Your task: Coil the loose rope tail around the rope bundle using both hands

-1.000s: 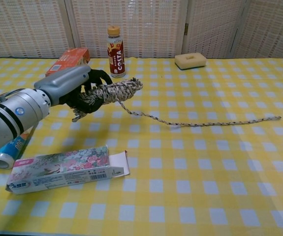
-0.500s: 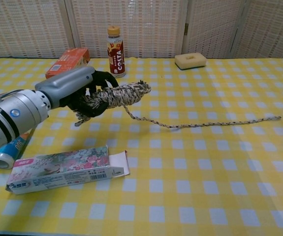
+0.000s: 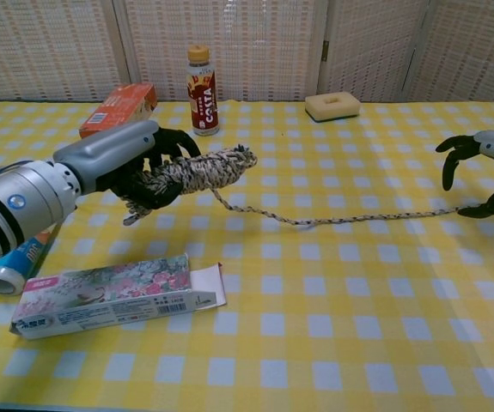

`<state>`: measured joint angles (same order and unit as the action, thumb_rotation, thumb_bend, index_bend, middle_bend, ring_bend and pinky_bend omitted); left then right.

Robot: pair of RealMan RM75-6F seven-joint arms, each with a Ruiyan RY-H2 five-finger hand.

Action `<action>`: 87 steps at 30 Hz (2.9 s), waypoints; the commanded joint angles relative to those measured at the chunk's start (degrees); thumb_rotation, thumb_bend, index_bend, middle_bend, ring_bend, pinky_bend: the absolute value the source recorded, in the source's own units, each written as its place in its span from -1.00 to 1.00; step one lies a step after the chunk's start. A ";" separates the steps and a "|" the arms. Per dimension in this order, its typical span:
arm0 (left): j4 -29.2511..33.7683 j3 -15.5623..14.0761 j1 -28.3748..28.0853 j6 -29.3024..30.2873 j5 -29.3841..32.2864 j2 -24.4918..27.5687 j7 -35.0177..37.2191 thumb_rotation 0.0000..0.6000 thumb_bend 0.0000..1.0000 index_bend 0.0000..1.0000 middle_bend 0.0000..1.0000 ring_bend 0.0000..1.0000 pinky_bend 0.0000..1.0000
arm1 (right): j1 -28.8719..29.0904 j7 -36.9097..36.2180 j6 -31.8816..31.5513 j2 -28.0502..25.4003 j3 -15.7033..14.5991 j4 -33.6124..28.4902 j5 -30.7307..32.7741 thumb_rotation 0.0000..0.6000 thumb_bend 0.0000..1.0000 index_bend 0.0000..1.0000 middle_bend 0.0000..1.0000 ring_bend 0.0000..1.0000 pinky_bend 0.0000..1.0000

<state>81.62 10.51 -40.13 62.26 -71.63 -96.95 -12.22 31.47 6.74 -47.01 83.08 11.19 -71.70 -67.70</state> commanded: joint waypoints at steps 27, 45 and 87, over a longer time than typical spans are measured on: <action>-1.58 0.00 0.50 -0.55 0.57 -0.46 -0.37 1.00 0.33 0.40 0.31 0.32 0.50 | 5.21 2.90 5.84 7.27 -1.85 11.80 4.96 1.00 -0.13 0.01 -0.69 -0.85 -1.00; -2.27 0.21 0.84 -0.57 0.45 -0.63 0.62 1.00 0.33 0.40 0.31 0.31 0.50 | 5.37 3.66 4.67 9.85 -2.13 15.00 5.73 1.00 -0.04 0.16 -0.60 -0.84 -1.00; 14.66 1.79 -5.93 -8.90 8.13 -1.01 -4.05 1.00 0.33 0.39 0.31 0.31 0.45 | 13.13 7.85 -12.76 10.81 12.04 -17.06 5.47 1.00 0.11 0.40 -0.44 -0.78 -1.00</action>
<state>96.84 11.60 -44.47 54.23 -66.77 -96.34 -12.88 43.75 13.51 -58.72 93.53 22.43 -87.38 -62.44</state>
